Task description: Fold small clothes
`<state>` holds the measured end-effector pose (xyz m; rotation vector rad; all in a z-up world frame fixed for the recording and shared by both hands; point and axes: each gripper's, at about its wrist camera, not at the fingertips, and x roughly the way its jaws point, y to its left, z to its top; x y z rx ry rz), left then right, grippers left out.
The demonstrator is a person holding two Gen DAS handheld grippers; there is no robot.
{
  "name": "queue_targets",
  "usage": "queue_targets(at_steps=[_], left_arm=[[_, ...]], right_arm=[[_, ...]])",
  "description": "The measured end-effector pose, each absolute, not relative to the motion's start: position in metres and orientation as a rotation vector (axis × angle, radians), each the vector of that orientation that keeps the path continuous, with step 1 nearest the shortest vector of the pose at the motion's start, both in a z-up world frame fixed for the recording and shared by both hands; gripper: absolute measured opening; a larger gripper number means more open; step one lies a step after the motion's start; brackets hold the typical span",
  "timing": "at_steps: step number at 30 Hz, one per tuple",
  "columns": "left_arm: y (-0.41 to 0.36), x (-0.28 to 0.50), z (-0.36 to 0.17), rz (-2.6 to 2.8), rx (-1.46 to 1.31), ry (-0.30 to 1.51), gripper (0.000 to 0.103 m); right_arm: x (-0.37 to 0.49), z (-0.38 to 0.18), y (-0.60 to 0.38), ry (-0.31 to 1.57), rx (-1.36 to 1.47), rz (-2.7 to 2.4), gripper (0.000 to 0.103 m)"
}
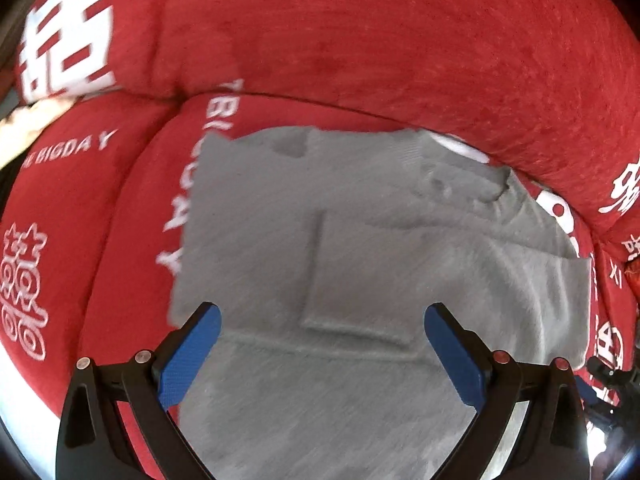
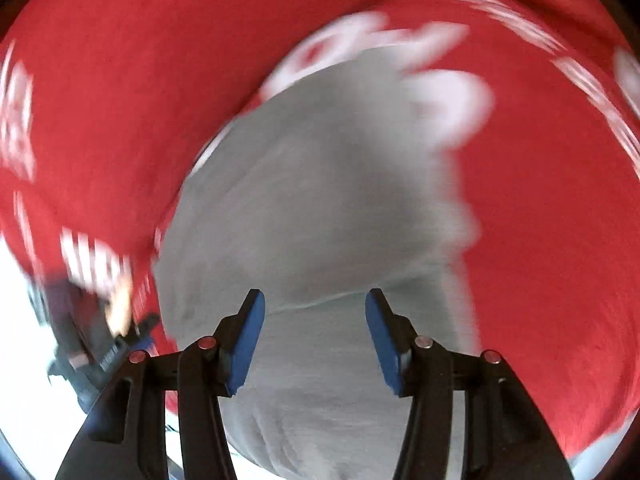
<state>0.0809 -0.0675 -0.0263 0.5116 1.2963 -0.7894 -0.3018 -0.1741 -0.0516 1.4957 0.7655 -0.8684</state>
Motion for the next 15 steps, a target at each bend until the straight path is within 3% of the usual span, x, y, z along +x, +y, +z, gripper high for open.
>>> queue_targets(at_steps=[3, 5, 7, 9, 11, 15], left_arm=[[-0.084, 0.074, -0.038, -0.785, 0.568, 1.278, 0.102], [-0.089, 0.071, -0.050, -0.764, 0.620, 1.279, 0.102], [-0.089, 0.069, -0.056, -0.753, 0.651, 1.277, 0.102], [-0.090, 0.067, -0.062, -0.742, 0.689, 1.263, 0.102], [-0.090, 0.065, -0.068, -0.742, 0.707, 1.256, 0.102], [-0.092, 0.066, -0.070, -0.726, 0.691, 1.257, 0.102]], right_arm=[[-0.336, -0.067, -0.184, 0.570, 1.641, -0.898, 0.055], [-0.347, -0.084, -0.193, 0.424, 1.748, -0.841, 0.048], [-0.339, -0.096, -0.193, 0.334, 1.822, -0.803, 0.021], [-0.342, -0.087, -0.198, 0.264, 1.794, -0.774, 0.020], [-0.350, -0.075, -0.205, 0.273, 1.743, -0.769, 0.020], [-0.359, -0.092, -0.215, 0.518, 1.746, -0.780, 0.021]])
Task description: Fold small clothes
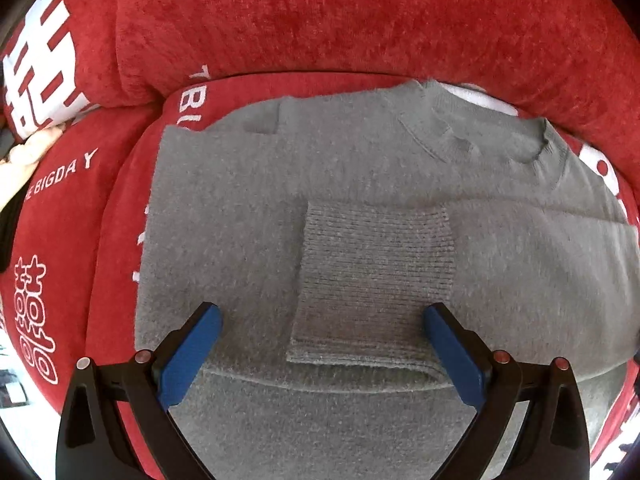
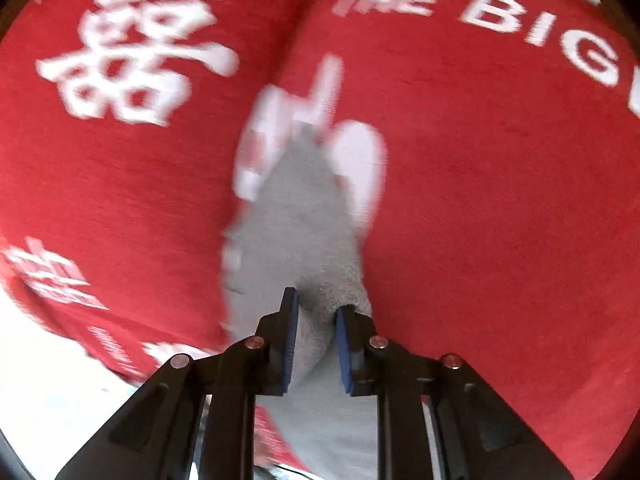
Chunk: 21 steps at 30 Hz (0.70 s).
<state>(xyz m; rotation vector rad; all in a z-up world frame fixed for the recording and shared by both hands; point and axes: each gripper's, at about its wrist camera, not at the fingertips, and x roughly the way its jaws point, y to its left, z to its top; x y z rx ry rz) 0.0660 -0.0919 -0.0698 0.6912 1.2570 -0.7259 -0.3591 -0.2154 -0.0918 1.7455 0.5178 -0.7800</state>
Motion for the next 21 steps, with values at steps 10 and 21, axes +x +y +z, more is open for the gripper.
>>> queue_targets(at_steps=[10, 21], left_arm=[[-0.094, 0.076, -0.065, -0.718, 0.685, 1.274, 0.102], [-0.104, 0.068, -0.064, -0.706, 0.708, 1.235, 0.102]], right_arm=[[-0.374, -0.062, -0.249, 0.612, 1.554, -0.743, 0.050], [-0.327, -0.066, -0.300, 0.658, 1.458, -0.622, 0.007]])
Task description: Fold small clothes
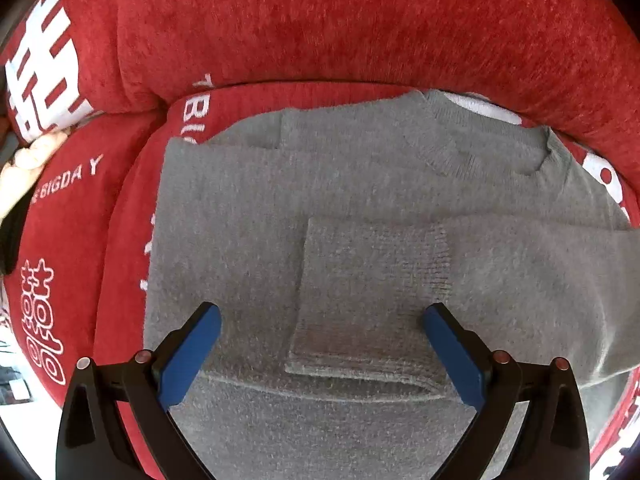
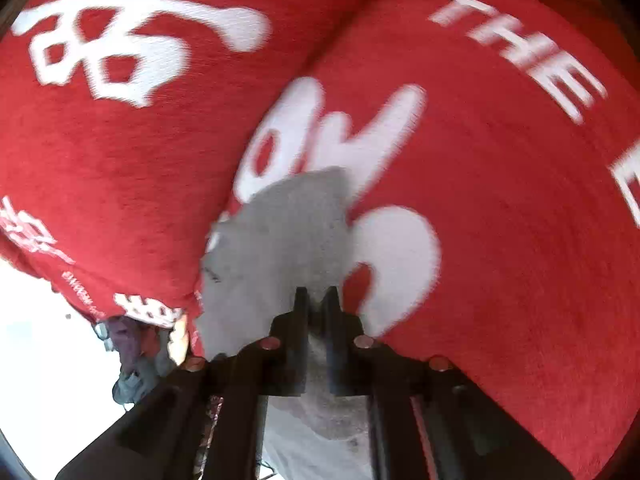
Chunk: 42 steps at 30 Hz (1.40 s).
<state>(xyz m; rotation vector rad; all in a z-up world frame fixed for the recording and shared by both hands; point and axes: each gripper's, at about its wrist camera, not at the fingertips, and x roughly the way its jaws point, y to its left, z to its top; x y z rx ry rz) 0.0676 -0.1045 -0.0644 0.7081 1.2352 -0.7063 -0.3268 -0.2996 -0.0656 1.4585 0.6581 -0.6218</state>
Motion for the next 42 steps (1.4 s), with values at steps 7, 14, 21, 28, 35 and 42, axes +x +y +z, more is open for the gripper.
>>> queue_targets(at_steps=[7, 14, 21, 28, 35, 42], left_arm=[[-0.109, 0.069, -0.066, -0.713, 0.714, 1.223, 0.102], [-0.080, 0.083, -0.040, -0.743, 0.738, 1.202, 0.102], [-0.069, 0.079, -0.034, -0.815, 0.724, 1.233, 0.102], [-0.083, 0.065, -0.052, -0.921, 0.668, 1.381, 0.051], [-0.066, 0.061, -0.035, -0.965, 0.615, 1.349, 0.018], [-0.053, 0.049, -0.034, -0.824, 0.755, 1.174, 0.078]], right_arm=[[-0.326, -0.078, -0.306, 0.893, 1.320, -0.758, 0.007], [-0.339, -0.048, -0.280, 0.862, 1.314, -0.841, 0.018], [-0.338, -0.027, -0.222, 0.895, 1.311, -0.822, 0.032], [-0.305, -0.044, -0.179, 0.969, 1.313, -0.736, 0.033], [-0.301, -0.054, -0.176, 0.979, 1.351, -0.735, 0.033], [-0.300, -0.059, -0.178, 1.004, 1.343, -0.723, 0.033]])
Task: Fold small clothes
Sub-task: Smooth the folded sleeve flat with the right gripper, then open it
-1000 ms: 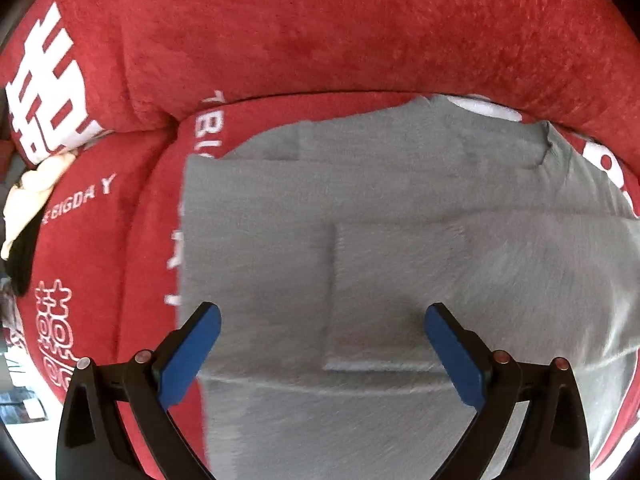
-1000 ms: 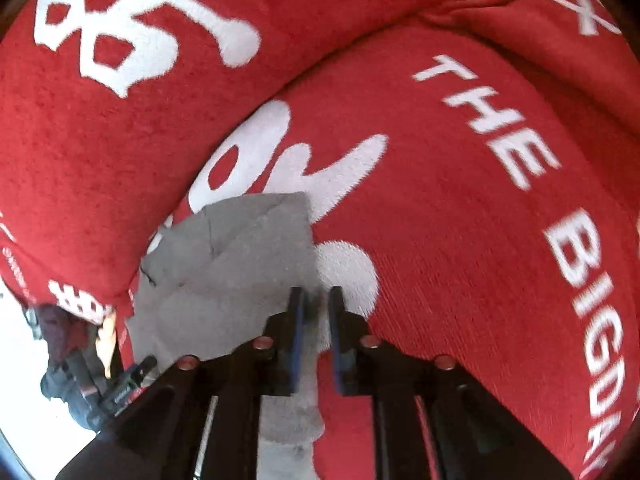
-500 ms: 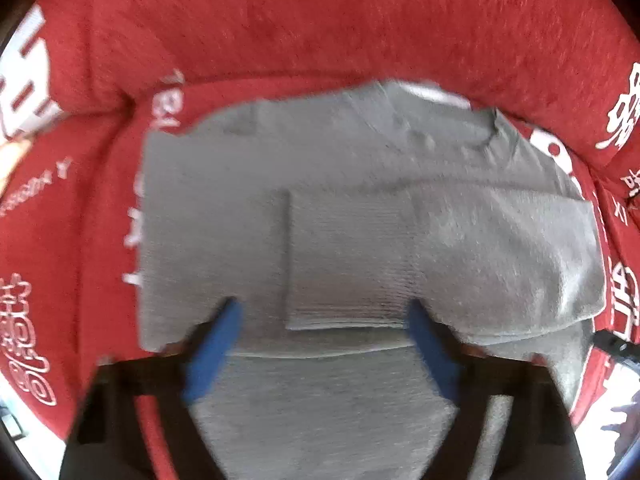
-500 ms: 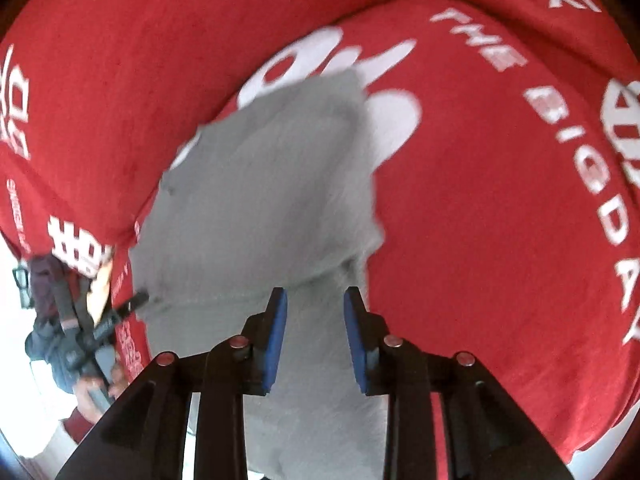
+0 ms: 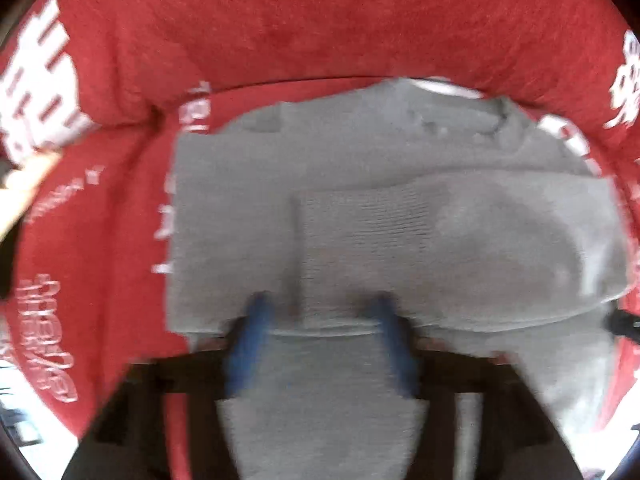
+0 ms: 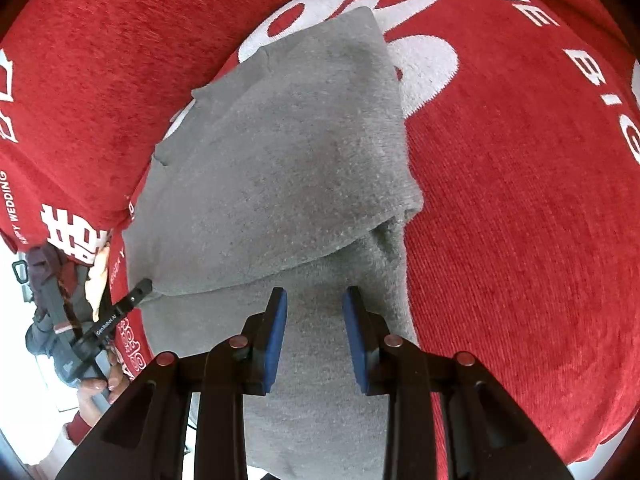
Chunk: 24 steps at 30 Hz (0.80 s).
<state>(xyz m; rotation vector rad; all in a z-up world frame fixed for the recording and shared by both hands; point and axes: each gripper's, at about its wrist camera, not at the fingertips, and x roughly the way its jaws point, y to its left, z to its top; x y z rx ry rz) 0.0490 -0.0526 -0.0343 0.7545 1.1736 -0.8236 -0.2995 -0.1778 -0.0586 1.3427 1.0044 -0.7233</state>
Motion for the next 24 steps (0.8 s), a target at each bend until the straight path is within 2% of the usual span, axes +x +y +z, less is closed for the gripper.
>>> queue_targets(at_steps=[1, 12, 16, 19, 21, 24], left_arm=[[-0.050, 0.051, -0.033, -0.813, 0.751, 1.170, 0.084], [-0.033, 0.064, -0.038, -0.742, 0.707, 1.251, 0.085], [-0.029, 0.065, -0.046, -0.747, 0.702, 1.319, 0.085], [-0.026, 0.060, -0.037, -0.775, 0.689, 1.325, 0.084], [-0.020, 0.054, -0.029, -0.796, 0.685, 1.323, 0.085], [-0.015, 0.045, -0.021, -0.812, 0.686, 1.331, 0.085]], right_arm=[[-0.299, -0.058, -0.178, 1.010, 1.337, -0.721, 0.033], [-0.296, -0.017, -0.185, 0.981, 1.144, -0.870, 0.035], [-0.294, -0.024, -0.197, 1.018, 1.120, -0.913, 0.035], [-0.292, -0.044, -0.203, 1.191, 1.032, -0.956, 0.037], [-0.303, -0.043, -0.203, 1.164, 1.074, -0.965, 0.041], [-0.320, -0.033, -0.199, 1.125, 1.120, -0.996, 0.041]])
